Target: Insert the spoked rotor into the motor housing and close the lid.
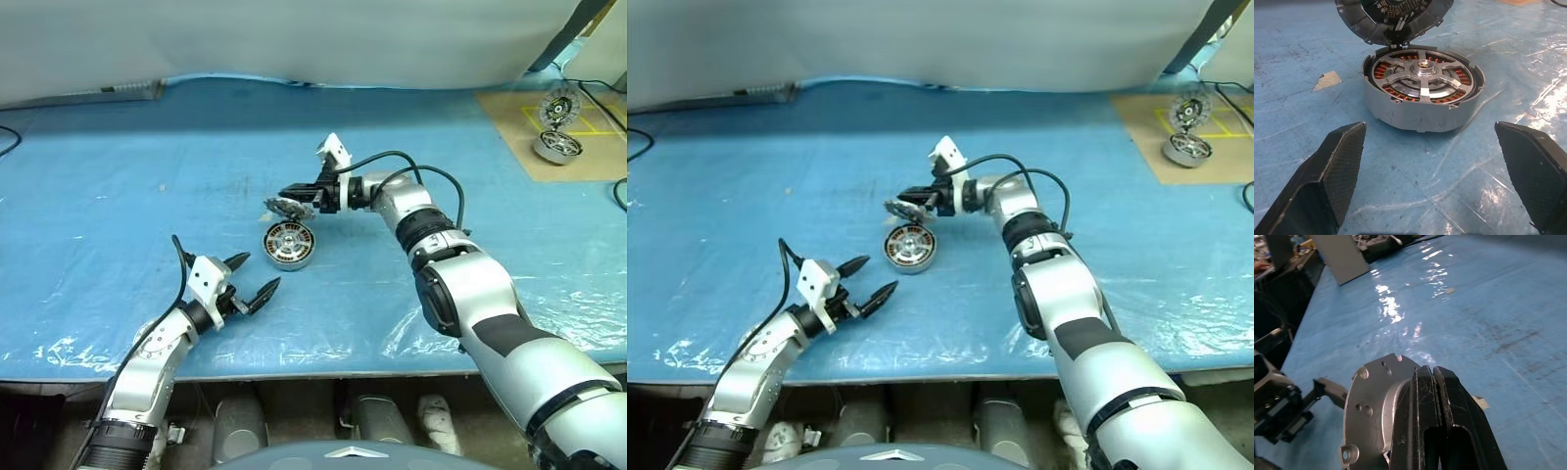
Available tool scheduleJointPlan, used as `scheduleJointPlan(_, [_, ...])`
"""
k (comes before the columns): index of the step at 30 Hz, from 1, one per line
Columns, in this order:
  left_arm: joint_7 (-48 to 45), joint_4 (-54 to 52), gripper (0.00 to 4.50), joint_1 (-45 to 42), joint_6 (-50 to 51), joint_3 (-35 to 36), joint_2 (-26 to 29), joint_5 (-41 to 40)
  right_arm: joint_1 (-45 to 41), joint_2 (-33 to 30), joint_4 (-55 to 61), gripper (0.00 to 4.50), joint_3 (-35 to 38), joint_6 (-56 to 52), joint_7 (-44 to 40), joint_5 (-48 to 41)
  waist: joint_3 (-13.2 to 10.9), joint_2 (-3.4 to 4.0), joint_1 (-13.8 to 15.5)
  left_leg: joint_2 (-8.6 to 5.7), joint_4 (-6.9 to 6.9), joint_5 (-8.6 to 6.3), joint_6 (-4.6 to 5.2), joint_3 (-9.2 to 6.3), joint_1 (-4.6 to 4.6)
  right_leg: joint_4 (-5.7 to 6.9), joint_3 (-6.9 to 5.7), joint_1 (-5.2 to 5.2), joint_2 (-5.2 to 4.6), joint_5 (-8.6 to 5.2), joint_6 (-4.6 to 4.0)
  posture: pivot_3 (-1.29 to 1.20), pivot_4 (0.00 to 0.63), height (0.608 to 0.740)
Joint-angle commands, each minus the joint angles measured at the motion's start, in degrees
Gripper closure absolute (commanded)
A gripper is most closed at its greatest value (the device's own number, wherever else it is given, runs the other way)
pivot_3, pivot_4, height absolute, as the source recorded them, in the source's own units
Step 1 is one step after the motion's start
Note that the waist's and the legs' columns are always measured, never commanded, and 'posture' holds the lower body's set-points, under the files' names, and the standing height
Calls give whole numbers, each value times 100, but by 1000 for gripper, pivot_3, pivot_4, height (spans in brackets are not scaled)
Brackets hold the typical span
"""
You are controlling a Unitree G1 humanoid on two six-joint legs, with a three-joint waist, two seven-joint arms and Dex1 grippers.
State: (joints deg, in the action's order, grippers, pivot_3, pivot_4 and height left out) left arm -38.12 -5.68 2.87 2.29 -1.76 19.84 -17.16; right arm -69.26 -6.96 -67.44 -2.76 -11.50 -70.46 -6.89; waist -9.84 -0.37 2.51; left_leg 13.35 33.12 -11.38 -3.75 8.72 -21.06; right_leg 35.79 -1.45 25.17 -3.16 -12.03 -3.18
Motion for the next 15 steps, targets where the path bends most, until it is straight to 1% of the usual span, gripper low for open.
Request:
scheduleJointPlan(1, [24,-293,0,56,-110,84,22,-15,196,53,473,4482,-106,-154,-346,-1,0,0,1,1,0,0,0,0,0,0,0,0,0,0,-1,0,150,740])
scheduleJointPlan(8, [2,-335,0,44,-38,46,35,-28,1243,32,1701,4482,-435,-654,-313,20,0,0,16,0,1,0,0,0,1,-1,-1,-3,0,0,-1,0,150,740])
scheduleJointPlan(15, [-37,-335,0,2,24,26,50,-39,2162,93,3075,4482,-539,-1065,346,-71,2,1,11,1,2,0,-2,1,18,1,1,-13,1,1,-2,0,150,740])
